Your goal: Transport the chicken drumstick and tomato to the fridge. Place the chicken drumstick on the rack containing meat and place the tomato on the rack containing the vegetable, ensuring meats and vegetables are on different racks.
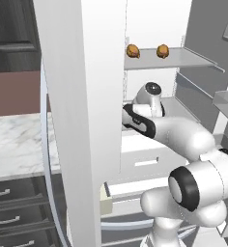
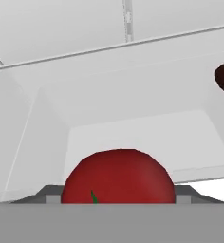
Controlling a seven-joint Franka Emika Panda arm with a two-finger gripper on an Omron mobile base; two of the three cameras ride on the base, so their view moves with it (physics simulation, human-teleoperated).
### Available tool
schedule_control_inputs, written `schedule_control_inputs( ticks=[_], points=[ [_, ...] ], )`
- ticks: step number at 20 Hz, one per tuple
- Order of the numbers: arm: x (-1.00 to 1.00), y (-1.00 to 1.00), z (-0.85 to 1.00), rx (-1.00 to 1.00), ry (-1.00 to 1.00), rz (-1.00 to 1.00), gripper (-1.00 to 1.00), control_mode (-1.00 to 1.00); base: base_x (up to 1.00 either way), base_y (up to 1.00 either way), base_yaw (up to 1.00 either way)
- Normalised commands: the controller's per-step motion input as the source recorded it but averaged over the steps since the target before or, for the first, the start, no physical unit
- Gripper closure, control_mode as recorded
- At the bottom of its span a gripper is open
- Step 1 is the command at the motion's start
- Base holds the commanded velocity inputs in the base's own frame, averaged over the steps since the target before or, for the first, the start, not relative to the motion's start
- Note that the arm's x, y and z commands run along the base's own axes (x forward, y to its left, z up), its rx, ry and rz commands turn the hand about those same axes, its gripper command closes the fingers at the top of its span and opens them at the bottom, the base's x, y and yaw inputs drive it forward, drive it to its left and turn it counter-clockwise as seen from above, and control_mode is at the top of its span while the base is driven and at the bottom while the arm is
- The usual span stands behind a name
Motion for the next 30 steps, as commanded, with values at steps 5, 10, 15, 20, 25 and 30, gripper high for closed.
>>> schedule_control_inputs(
  ticks=[5, 10, 15, 20, 25, 30],
  points=[
    [0.31, 0.0, -0.34, -0.01, 0.0, 0.0, 1.0, -1.0, 0.0, 0.0, 0.0],
    [0.57, 0.0, -0.39, 0.0, 0.0, 0.0, 1.0, -1.0, 0.0, 0.0, 0.0],
    [0.57, 0.0, -0.44, 0.0, 0.09, 0.0, 1.0, -1.0, 0.0, 0.0, 0.0],
    [0.56, 0.0, -0.4, 0.0, 0.09, 0.0, 1.0, -1.0, 0.0, 0.0, 0.0],
    [0.31, 0.0, -0.36, 0.0, 0.01, 0.0, 1.0, -1.0, 0.0, 0.0, 0.0],
    [0.05, 0.13, -0.62, -0.01, 0.04, 0.0, -1.0, -1.0, 0.0, 0.0, 0.0]
  ],
)
